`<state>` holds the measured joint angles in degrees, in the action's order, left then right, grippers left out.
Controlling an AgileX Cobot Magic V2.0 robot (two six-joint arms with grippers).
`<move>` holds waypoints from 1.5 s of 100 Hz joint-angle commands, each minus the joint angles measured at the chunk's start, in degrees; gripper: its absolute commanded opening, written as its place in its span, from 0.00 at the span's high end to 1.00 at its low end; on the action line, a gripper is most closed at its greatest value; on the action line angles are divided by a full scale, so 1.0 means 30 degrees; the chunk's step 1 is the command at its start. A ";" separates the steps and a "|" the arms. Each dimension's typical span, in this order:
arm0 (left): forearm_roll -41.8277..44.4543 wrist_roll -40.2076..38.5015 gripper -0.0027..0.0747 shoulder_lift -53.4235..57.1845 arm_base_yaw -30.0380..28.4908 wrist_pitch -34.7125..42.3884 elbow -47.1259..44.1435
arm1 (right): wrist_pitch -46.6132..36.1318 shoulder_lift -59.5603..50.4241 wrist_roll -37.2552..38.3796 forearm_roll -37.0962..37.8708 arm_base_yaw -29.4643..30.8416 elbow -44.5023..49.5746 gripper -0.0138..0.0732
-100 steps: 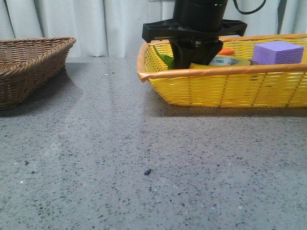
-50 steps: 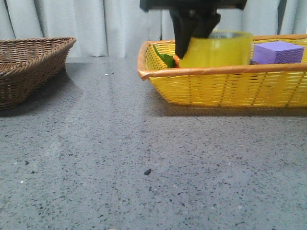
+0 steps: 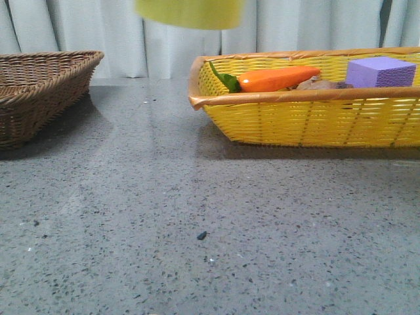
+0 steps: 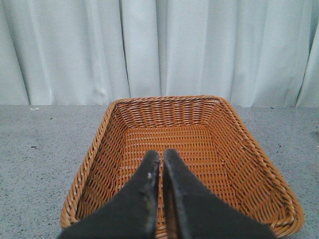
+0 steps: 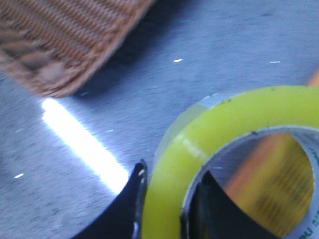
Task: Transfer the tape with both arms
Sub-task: 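Grip the tape roll rim with the right gripper and lift it, then carry the tape roll toward the brown basket and set it on the table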
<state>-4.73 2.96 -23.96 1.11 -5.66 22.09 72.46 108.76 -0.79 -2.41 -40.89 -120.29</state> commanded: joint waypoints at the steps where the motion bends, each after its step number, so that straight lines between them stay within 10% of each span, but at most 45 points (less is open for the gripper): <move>1: -0.0188 -0.0179 0.99 -0.0201 -0.0039 0.1527 0.0683 | -0.0247 -0.0494 -0.0330 0.0125 -0.0932 -0.0682 0.93; 90: -0.0188 -0.0179 0.99 -0.0201 -0.0039 0.1527 0.0683 | -0.1041 0.3221 -0.0374 0.0028 -0.2305 -0.0682 0.93; 123: -0.0188 -0.0179 0.99 -0.0201 -0.0039 0.1527 0.0683 | -0.1114 0.3309 -0.0374 -0.0053 -0.2305 -0.0682 0.54; 150: -0.1039 -0.0179 0.99 -0.0201 -0.0039 0.1322 0.0842 | -0.1015 0.2262 -0.0374 -0.0043 -0.2305 -0.0711 0.52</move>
<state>-6.21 2.96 -23.96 1.11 -5.66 22.21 70.83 121.51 -1.16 -2.99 -47.91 -120.43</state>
